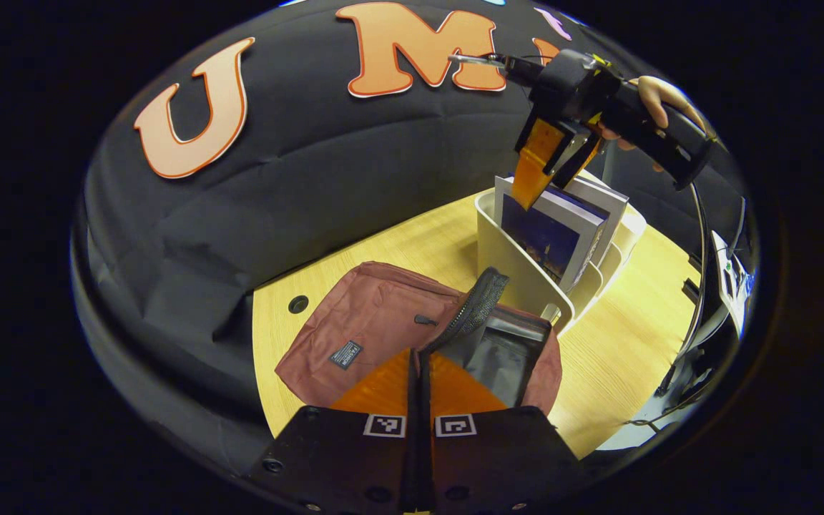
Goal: Open the schoolbag, grab two books from the bookshelf and put them into the schoolbag.
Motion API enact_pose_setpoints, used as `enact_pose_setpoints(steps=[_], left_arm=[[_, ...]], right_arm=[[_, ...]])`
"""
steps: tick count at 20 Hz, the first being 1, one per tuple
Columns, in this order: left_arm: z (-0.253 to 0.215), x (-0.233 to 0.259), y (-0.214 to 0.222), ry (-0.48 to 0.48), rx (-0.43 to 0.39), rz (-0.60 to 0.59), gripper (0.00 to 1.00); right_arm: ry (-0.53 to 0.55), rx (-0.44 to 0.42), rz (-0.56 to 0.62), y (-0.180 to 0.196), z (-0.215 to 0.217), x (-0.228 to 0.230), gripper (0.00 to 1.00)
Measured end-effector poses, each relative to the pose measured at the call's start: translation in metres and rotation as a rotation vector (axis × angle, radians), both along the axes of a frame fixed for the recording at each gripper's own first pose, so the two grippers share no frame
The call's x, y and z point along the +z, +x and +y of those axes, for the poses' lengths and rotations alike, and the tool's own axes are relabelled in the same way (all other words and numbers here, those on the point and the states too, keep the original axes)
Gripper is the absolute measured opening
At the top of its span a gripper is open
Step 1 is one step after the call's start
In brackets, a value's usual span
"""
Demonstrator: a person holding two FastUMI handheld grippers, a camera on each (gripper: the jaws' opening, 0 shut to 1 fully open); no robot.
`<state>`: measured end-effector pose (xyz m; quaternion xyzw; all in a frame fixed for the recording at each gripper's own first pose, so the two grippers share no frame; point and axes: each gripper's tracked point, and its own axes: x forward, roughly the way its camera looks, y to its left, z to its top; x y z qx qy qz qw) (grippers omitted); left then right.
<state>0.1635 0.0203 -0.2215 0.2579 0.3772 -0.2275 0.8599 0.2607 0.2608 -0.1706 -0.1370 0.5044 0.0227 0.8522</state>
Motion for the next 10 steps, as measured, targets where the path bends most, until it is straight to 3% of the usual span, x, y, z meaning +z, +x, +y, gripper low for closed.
enact_pose_setpoints(steps=[2, 6, 7, 10], left_arm=[[0.002, 0.0, 0.002, 0.006, 0.002, 0.003, 0.01], [0.002, 0.001, 0.003, 0.012, -0.004, 0.01, 0.01], [0.004, -0.001, 0.003, 0.008, -0.004, 0.008, 0.01], [0.006, -0.005, 0.0, 0.002, 0.003, 0.026, 0.01]], right_arm=[[0.005, -0.018, 0.036, 0.003, -0.003, -0.021, 0.91], [0.025, -0.078, 0.102, 0.002, -0.01, -0.053, 0.65], [0.047, -0.097, 0.091, 0.004, -0.007, -0.052, 0.38], [0.051, -0.104, 0.071, 0.006, -0.009, -0.037, 0.39]])
